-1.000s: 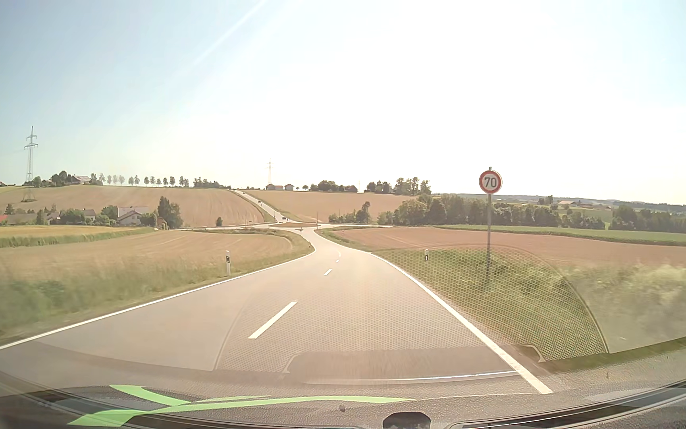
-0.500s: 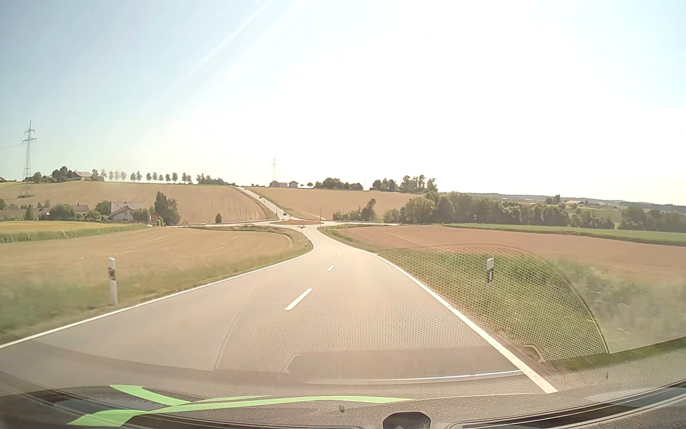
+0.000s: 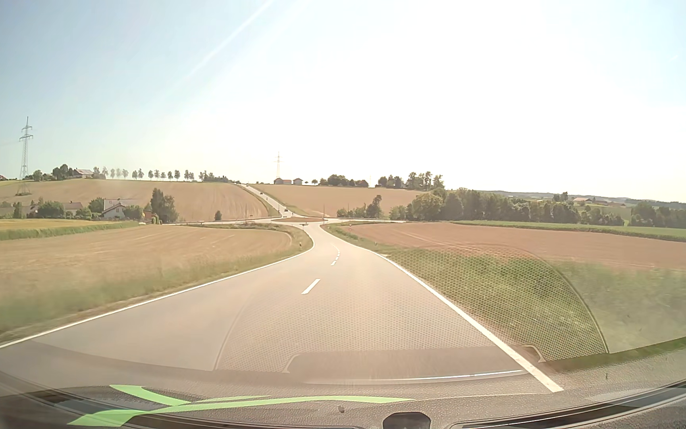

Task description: Follow the waypoints while adhering to traffic rules and regulations

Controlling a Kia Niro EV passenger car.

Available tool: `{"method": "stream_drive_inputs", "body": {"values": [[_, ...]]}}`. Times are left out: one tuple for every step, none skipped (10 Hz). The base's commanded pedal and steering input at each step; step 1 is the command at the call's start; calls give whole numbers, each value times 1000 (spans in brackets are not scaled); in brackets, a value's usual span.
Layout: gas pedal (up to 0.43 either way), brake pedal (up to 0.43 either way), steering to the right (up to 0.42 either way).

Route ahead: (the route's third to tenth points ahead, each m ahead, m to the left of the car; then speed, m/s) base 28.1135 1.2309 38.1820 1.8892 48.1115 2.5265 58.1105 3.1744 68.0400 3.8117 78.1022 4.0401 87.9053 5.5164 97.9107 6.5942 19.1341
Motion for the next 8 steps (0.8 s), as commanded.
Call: {"method": "stream_drive_inputs", "body": {"values": [[0, 0, -8], [0, 0, -8], [0, 0, -8], [0, 0, -8], [0, 0, -8], [0, 0, -8], [0, 0, -8], [0, 0, -8]]}}
